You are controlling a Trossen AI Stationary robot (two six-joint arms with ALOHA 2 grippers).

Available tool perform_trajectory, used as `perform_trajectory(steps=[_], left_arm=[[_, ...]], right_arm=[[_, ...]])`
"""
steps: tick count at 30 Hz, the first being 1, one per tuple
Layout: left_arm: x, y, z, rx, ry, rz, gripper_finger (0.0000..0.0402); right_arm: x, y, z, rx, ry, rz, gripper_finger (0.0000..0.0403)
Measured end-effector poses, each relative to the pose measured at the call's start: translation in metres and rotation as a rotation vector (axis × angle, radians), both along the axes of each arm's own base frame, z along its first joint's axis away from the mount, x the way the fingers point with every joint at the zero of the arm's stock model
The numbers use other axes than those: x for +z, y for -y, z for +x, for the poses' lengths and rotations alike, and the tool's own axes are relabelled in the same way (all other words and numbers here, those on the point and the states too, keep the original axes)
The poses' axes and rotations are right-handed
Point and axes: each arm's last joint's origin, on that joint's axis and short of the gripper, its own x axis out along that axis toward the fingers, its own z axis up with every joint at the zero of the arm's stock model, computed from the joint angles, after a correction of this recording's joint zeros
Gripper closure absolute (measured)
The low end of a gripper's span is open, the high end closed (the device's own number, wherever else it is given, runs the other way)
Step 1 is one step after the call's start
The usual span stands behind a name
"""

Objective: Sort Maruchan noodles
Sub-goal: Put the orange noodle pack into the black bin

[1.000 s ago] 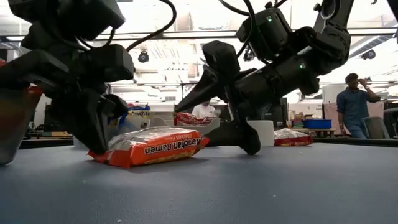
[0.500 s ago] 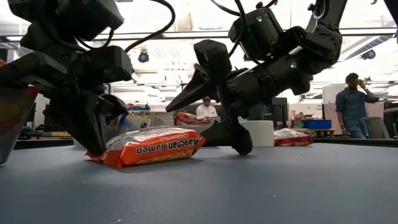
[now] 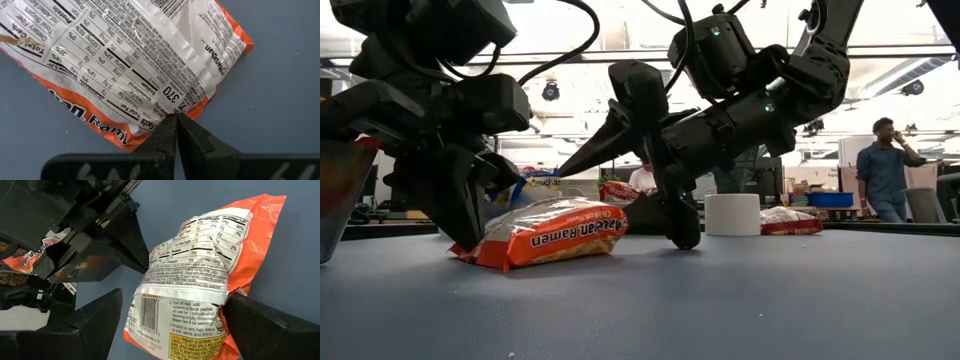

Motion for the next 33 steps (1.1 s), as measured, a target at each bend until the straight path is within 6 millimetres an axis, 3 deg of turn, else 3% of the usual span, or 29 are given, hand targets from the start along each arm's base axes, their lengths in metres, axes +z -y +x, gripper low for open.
perform_trajectory(steps=[11, 24, 33], left_arm=[[0.000, 0.000, 0.000, 0.007, -0.001, -0.003, 0.0401], [0.001, 0.000, 0.000, 0.006, -0.003, -0.003, 0.0401], [0.017, -0.002, 0.000, 0.001, 0.073, 0.031, 0.0402]], right_arm=[[0.000, 0.000, 0.000, 0.012, 0.005, -0.017, 0.0211], [0.007, 0.000, 0.000, 0.025, 0.039, -0.098, 0.0307], [0.020, 0.005, -0.005, 0.050, 0.067, -0.181, 0.0355]])
